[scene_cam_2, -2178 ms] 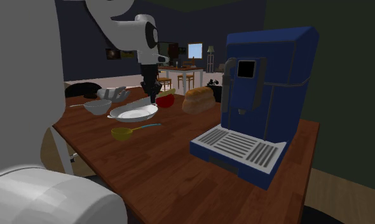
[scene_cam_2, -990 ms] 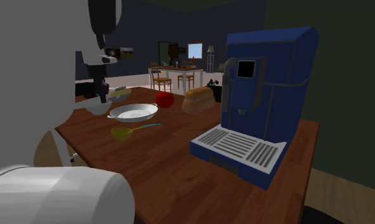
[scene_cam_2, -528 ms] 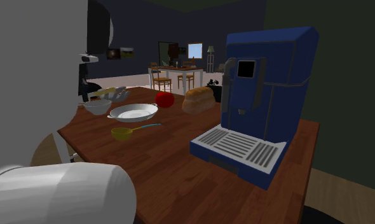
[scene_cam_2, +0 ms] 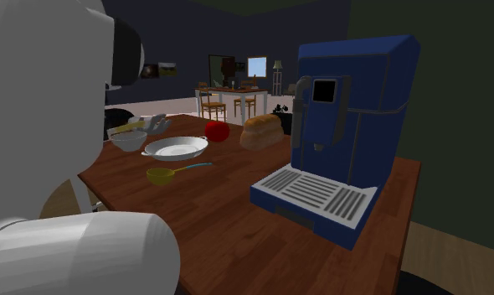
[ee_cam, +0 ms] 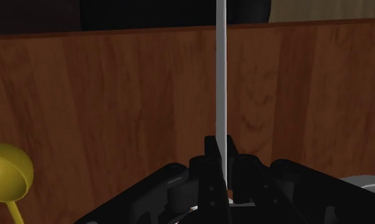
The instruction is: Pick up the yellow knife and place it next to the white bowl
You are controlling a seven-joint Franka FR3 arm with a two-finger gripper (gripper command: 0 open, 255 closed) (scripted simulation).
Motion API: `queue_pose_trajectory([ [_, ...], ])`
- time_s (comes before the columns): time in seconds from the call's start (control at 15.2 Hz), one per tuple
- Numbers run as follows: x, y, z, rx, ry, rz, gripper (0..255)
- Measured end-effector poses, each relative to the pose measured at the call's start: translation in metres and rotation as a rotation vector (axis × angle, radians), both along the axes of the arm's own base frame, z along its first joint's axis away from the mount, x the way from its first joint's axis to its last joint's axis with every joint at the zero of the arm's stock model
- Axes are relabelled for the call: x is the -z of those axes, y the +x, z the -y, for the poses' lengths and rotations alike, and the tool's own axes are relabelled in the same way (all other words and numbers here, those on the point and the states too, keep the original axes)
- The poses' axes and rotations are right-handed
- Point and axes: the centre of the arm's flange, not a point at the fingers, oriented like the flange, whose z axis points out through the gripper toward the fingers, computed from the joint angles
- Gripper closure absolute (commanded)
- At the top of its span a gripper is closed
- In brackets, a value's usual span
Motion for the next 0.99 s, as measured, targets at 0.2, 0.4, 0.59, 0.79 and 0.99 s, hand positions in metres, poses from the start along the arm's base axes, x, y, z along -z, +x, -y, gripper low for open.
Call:
queue_pose_trajectory([
  [0.2, 0.016, 0.001, -0.001, 0.000, 0.000, 0.000, 255],
  [0.4, 0.031, 0.000, -0.001, 0.000, 0.000, 0.000, 255],
  [0.59, 0.048, 0.000, 0.000, 0.000, 0.000, 0.000, 255],
  [0.79, 0.063, 0.000, -0.001, 0.000, 0.000, 0.000, 255],
  [0.99, 0.079, -0.001, 0.000, 0.000, 0.000, 0.000, 255],
])
